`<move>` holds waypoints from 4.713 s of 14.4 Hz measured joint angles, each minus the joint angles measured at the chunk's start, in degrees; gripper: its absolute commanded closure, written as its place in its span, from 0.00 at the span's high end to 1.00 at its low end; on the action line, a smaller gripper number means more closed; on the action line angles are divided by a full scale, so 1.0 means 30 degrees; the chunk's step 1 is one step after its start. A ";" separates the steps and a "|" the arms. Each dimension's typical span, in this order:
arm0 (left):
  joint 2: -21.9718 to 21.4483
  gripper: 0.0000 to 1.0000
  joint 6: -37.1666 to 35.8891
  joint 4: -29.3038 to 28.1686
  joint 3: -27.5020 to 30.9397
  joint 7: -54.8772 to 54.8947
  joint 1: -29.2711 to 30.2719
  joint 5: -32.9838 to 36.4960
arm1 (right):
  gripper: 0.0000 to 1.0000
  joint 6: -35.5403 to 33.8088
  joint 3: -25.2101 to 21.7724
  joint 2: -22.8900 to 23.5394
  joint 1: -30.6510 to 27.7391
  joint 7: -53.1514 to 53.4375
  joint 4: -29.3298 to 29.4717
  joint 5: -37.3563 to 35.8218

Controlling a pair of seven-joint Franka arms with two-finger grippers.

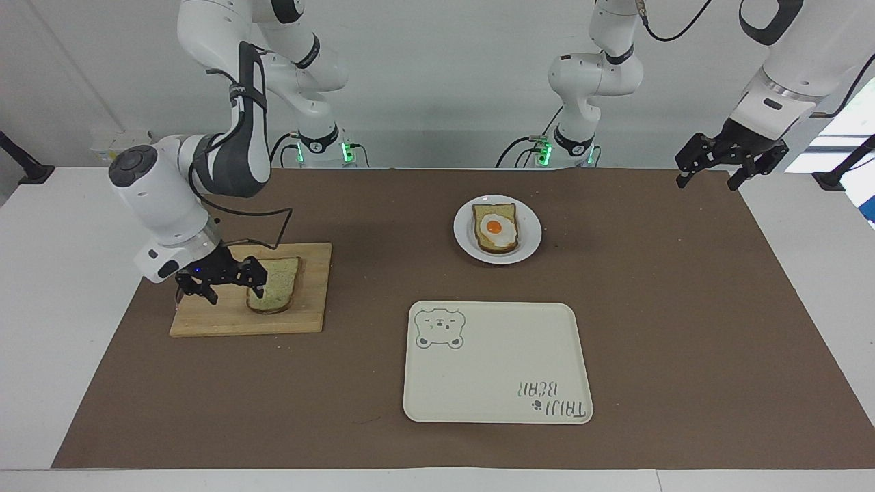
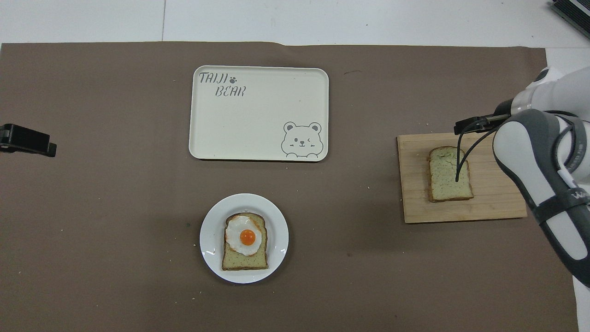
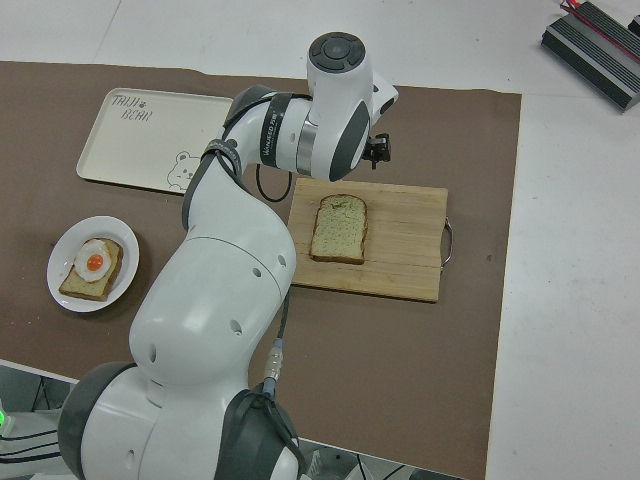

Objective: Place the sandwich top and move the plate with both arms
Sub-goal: 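Move the right gripper over the bread slice on the cutting board, then lower the right gripper and grasp the bread slice edge, then lift the bread slice with the right gripper off the board, then carry the bread slice with the right gripper onto the egg toast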

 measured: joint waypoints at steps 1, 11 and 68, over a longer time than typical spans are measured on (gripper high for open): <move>0.0000 1.00 0.0000 0.0000 0.0000 0.0000 0.0000 0.0000 | 1.00 0.0413 -0.0018 0.0021 -0.0161 -0.0642 -0.0488 0.0009; 0.0000 1.00 0.0000 0.0000 0.0000 0.0000 0.0000 0.0000 | 0.98 0.1224 0.0033 0.0220 -0.0806 -0.1998 -0.2940 0.0967; 0.0000 1.00 0.0000 0.0000 0.0000 0.0000 0.0000 0.0000 | 0.00 -1.1383 0.0198 -0.2013 0.5319 0.5274 0.1792 0.9947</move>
